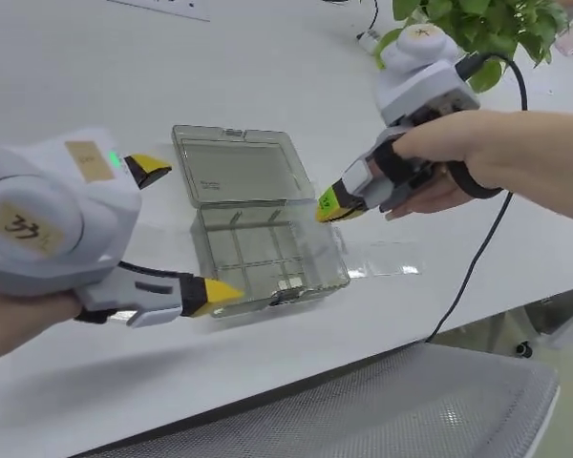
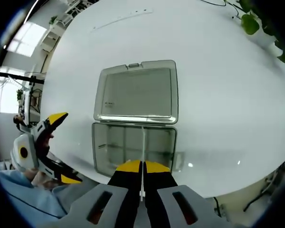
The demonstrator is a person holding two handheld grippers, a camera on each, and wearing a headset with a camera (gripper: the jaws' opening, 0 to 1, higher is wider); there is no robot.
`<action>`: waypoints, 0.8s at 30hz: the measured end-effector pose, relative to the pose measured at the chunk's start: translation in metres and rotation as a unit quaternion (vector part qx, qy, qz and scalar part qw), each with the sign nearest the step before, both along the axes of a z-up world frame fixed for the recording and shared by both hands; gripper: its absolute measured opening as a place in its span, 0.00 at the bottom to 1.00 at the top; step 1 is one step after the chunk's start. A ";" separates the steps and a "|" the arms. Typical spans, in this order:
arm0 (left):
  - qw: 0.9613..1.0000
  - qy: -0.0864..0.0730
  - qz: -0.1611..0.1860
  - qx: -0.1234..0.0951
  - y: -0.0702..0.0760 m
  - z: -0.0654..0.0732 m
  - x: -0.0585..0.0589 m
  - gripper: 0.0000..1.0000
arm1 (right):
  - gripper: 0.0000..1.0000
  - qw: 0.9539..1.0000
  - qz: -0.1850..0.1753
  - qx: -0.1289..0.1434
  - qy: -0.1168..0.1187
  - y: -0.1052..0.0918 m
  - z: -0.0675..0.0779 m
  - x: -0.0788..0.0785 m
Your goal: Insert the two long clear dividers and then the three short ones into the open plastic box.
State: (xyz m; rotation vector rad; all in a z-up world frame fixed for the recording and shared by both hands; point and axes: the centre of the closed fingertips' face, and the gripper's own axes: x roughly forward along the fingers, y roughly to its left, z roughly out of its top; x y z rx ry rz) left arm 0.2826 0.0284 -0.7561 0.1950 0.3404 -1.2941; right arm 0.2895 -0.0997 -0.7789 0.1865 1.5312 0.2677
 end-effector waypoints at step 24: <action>1.000 0.013 0.012 0.000 0.006 -0.008 0.001 0.85 | 0.02 1.000 0.013 -0.008 0.018 0.001 -0.015 -0.001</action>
